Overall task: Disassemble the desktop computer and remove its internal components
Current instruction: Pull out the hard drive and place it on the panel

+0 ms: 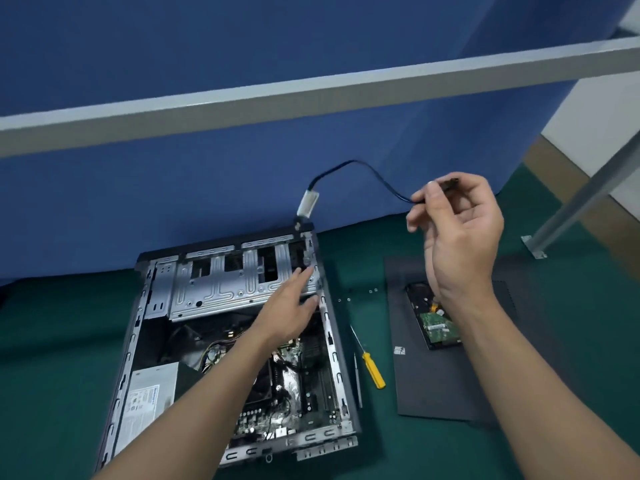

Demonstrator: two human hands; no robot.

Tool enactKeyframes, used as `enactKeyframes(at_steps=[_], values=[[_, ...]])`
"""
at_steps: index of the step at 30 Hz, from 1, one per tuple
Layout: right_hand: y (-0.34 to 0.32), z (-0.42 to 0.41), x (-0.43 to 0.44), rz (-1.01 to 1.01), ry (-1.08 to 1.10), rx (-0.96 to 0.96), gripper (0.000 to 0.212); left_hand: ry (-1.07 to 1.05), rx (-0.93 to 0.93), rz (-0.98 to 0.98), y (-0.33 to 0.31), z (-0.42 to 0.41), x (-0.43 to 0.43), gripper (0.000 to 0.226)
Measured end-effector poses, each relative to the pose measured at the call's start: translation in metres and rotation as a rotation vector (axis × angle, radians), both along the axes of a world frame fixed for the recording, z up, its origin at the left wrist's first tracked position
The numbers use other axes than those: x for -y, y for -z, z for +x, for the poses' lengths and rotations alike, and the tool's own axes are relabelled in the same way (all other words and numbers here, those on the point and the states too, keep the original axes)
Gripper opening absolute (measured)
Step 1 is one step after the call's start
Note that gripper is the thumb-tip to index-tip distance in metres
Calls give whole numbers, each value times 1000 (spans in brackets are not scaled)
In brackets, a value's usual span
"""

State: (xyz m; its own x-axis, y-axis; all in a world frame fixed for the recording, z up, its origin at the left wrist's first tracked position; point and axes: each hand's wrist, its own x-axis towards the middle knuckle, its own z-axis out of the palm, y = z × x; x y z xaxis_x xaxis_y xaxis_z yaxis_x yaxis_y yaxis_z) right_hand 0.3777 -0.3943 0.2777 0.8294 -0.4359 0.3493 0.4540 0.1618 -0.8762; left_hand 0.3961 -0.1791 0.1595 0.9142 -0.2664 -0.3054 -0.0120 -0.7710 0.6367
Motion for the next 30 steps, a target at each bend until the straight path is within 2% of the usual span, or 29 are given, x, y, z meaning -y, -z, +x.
enactKeyframes(at_steps=[5, 7, 10, 15, 17, 20, 25, 30], values=[[34, 2, 42, -9, 188, -88, 6, 114, -69, 232, 4, 4, 25, 63], [64, -2, 62, -77, 319, -230, 6, 135, -118, 302, 10, 0, 30, 69], [124, -16, 88, -142, 407, -501, 9, 161, -68, 433, 20, -6, 36, 75], [206, -43, 107, 116, 447, -797, 10, 165, -15, 511, 26, -6, 38, 78], [224, -52, 108, 93, 466, -901, 9, 150, -22, 505, 26, -5, 39, 79], [236, -63, 105, -203, 428, -1051, 13, 135, -9, 504, 26, -6, 40, 78], [235, -69, 91, -699, 280, -978, 16, 124, 12, 492, 28, -7, 39, 77], [231, -65, 74, -1177, 67, -1101, 26, 159, 68, 487, 29, -6, 23, 73]])
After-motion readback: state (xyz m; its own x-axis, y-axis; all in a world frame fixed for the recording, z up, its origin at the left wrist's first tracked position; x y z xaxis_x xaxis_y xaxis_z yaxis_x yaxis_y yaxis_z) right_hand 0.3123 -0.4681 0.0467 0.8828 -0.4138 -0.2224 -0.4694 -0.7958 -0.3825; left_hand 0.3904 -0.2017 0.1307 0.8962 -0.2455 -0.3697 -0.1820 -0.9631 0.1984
